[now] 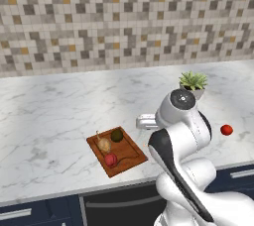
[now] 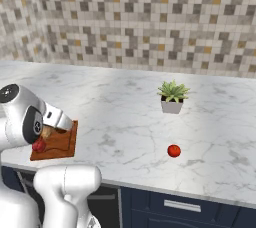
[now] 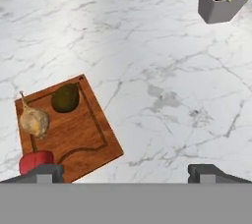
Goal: Place the avocado, onion, tomato, and bell pepper on the cutting board.
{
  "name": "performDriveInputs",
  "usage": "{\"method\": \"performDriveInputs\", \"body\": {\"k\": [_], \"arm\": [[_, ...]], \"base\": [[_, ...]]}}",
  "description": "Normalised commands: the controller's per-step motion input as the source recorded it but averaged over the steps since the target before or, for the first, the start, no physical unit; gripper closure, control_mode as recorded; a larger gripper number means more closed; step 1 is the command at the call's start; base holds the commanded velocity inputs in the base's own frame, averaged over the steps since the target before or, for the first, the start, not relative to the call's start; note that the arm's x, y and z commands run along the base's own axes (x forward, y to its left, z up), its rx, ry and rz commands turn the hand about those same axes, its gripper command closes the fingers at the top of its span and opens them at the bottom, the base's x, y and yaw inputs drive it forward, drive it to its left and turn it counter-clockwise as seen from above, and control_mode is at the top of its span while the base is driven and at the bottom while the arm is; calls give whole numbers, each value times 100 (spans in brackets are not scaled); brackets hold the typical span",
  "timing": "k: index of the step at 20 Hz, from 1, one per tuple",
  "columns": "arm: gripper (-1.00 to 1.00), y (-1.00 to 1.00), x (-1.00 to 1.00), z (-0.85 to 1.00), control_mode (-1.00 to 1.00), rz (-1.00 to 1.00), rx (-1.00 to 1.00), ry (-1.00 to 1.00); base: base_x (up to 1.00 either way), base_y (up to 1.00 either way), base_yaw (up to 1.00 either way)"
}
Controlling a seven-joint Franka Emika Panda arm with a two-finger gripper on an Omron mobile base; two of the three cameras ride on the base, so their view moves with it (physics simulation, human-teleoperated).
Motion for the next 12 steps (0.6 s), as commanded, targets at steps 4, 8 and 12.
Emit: {"method": "performDriveInputs", "body": {"k": [4,8,12], "arm": [[-100,-93,0,16,-100,-1,0,0],[-100,-90,1,2,-100,0,0,0],[-100,-78,25,0,-100,0,0,6]], "base": [[0,0,0],[0,0,0],[0,0,0]]}}
